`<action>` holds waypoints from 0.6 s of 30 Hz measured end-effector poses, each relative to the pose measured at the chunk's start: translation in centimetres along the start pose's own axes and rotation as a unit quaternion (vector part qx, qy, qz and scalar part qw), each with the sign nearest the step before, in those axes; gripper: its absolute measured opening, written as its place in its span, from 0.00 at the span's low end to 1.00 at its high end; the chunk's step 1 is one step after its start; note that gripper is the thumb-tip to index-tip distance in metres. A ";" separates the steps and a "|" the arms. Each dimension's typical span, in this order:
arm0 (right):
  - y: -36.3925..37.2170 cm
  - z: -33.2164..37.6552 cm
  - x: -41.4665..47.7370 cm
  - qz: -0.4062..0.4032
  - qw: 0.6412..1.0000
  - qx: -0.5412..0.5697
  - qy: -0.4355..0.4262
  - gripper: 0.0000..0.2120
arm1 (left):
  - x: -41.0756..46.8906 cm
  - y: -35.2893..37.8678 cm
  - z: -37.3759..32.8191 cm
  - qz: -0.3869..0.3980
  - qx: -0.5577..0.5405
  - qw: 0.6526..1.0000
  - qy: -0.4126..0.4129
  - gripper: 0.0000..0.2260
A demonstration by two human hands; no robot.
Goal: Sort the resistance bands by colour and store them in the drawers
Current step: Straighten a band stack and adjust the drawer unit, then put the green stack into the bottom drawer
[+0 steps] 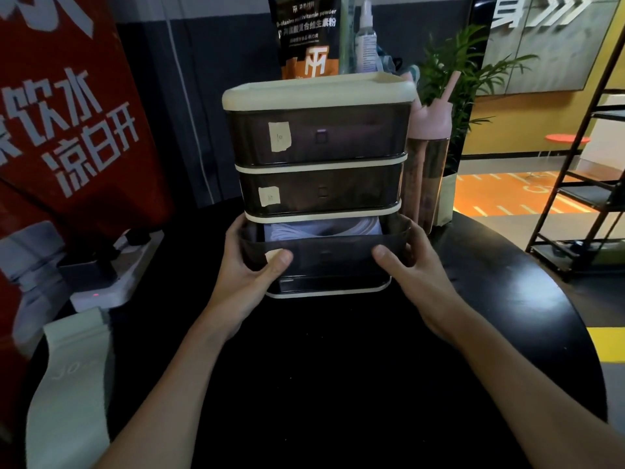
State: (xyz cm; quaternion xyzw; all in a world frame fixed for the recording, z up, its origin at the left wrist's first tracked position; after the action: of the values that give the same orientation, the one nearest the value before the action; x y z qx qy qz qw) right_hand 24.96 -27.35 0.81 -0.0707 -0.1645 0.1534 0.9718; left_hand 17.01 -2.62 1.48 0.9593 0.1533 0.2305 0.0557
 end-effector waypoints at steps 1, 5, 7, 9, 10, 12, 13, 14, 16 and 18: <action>-0.1 -0.1 0.1 -0.007 1.000 0.002 0.001 0.40 | 0.0 0.0 0.0 -0.002 0.004 1.000 0.000 0.44; -0.4 -0.9 0.6 -0.009 1.000 -0.009 -0.007 0.36 | 0.1 -0.1 0.0 -0.015 0.001 1.000 0.003 0.36; -0.4 -1.0 0.8 -0.006 1.000 -0.024 -0.011 0.38 | 0.1 -0.1 -0.1 -0.025 0.005 1.000 0.012 0.31; -0.3 -0.9 0.9 -0.010 0.999 -0.031 -0.011 0.37 | 0.1 -0.1 0.0 -0.035 0.018 0.999 0.024 0.28; -0.2 -0.8 0.9 -0.016 0.999 -0.034 -0.011 0.35 | 0.2 -0.1 0.0 -0.040 0.022 0.999 0.028 0.27; 0.0 -0.6 0.9 -0.031 0.998 -0.046 -0.010 0.31 | 0.2 -0.2 0.0 -0.046 0.025 0.998 0.035 0.26; 0.0 -0.6 0.9 -0.038 0.998 -0.053 -0.009 0.30 | 0.2 -0.2 0.1 -0.048 0.027 0.998 0.037 0.26; 0.0 -0.6 1.0 -0.046 0.997 -0.059 -0.007 0.29 | 0.2 -0.1 0.1 -0.049 0.030 0.998 0.039 0.26; -0.2 -0.9 1.1 -0.062 0.996 -0.068 0.001 0.26 | 0.2 -0.2 0.2 -0.052 0.040 0.997 0.041 0.27; -0.4 -1.0 1.2 -0.078 0.994 -0.076 0.006 0.23 | 0.2 -0.2 0.3 -0.056 0.048 0.997 0.038 0.27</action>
State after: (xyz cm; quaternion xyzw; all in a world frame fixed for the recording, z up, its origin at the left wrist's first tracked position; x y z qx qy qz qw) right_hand 26.51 -27.41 0.27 -0.1320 -0.1747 0.0640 0.9736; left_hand 17.26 -2.41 1.24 0.9413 0.2201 0.2555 0.0164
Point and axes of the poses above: each hand's wrist, its own x-axis towards the middle knuckle, its own y-axis out of the palm, z = x × y, the point moved 6 cm from there along x, towards the middle knuckle, and after that the axes turned 15 degrees about -x, right-handed, at the moved point
